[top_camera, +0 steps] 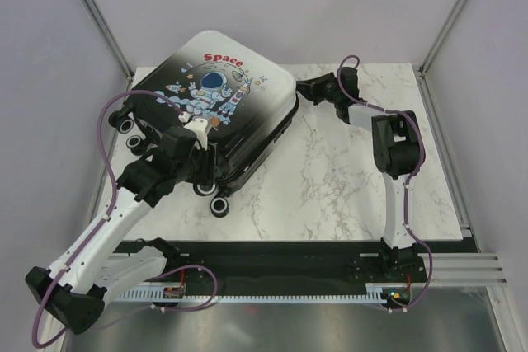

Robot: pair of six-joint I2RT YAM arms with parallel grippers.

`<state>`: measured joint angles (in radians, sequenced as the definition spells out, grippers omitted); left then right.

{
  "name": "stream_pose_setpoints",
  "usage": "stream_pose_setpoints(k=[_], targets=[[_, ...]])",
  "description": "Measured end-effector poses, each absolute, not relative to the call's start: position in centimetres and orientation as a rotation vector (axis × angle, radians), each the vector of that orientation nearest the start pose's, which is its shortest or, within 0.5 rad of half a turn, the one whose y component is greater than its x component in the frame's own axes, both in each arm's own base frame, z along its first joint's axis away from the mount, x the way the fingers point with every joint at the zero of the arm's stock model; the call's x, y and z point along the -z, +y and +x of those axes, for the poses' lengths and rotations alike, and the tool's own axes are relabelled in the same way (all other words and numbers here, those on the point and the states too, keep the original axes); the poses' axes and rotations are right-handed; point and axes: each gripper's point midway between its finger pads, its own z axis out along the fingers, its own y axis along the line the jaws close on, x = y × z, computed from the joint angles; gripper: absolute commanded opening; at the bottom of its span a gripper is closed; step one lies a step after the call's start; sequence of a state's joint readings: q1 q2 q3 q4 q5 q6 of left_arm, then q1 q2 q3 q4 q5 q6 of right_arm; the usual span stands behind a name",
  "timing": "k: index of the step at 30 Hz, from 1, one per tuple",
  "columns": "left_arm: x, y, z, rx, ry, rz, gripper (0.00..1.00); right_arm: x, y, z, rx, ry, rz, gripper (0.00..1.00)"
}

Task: Pack the luggage
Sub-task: Zip the luggage at the center of the board.

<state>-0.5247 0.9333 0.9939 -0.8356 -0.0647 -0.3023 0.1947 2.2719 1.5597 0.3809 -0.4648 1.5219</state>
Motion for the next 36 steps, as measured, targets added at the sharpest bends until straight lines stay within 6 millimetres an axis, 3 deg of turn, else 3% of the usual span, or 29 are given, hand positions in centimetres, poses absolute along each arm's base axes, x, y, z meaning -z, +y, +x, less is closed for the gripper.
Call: stream_pose_setpoints(k=[11, 19, 36], targets=[[-20.0, -12.6, 21.7, 0.333, 2.339, 0.226, 0.02, -13.4, 22.5, 57.0, -1.434, 1.954, 0.987, 0.0], [-20.4, -11.8, 20.5, 0.338, 2.31, 0.219, 0.02, -13.7, 21.8, 54.7, -1.307, 2.039, 0.897, 0.0], [-20.3, -12.2, 18.6, 0.427, 2.301, 0.255, 0.02, -14.3, 19.2, 48.2, -0.981, 2.21, 0.622, 0.0]])
